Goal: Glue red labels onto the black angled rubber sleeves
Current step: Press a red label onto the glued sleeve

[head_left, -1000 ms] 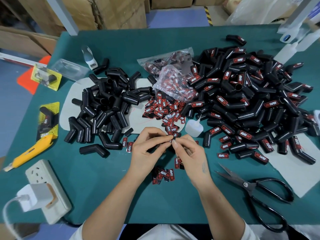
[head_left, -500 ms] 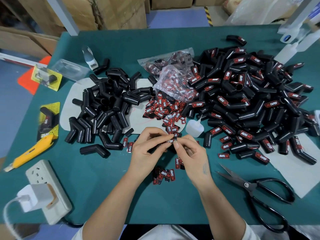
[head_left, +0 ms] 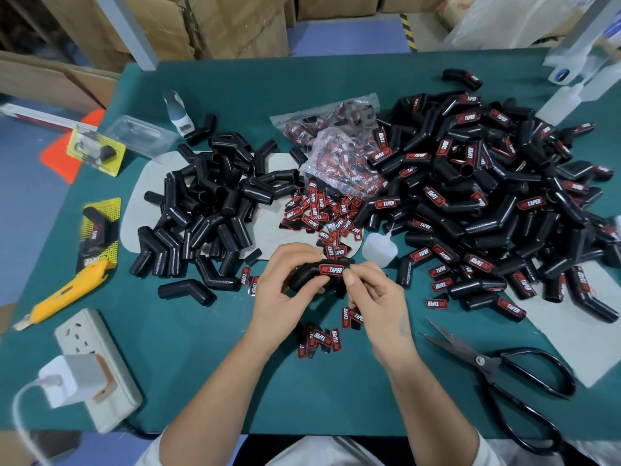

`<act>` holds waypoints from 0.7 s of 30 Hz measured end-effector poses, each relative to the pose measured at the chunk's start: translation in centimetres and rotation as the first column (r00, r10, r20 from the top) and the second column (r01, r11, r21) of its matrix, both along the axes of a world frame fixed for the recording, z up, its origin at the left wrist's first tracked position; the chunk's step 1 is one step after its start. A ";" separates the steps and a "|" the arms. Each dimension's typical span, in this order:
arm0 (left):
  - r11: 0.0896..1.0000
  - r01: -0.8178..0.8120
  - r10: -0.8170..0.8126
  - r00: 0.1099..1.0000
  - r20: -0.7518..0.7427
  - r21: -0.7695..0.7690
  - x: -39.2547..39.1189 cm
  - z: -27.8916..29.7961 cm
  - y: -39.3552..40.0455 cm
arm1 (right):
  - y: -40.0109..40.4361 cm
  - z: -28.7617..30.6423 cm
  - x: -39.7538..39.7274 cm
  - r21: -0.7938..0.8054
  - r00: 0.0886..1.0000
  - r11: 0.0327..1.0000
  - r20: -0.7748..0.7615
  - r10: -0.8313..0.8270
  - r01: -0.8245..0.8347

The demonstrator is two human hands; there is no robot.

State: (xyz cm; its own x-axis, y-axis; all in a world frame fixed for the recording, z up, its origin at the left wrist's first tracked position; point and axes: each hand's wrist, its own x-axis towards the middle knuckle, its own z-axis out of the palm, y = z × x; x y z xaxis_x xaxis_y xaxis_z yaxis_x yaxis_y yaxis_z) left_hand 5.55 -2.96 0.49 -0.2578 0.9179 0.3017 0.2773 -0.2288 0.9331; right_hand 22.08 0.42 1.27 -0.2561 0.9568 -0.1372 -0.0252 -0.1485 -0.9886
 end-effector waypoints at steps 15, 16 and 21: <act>0.968 0.144 -0.111 0.980 0.166 -0.205 -0.1 0.1 -0.2 | -0.1 0.1 0.3 0.076 0.996 0.995 0.075 0.054 -0.060; 0.964 0.151 -0.110 0.976 0.187 -0.219 -0.1 0.2 -0.2 | -0.1 0.1 0.3 0.079 0.996 0.995 0.077 0.055 -0.061; 0.943 0.214 -0.093 0.906 0.413 -0.257 0.5 0.6 -0.2 | -0.1 -0.1 0.2 0.105 0.996 0.993 0.082 0.041 -0.050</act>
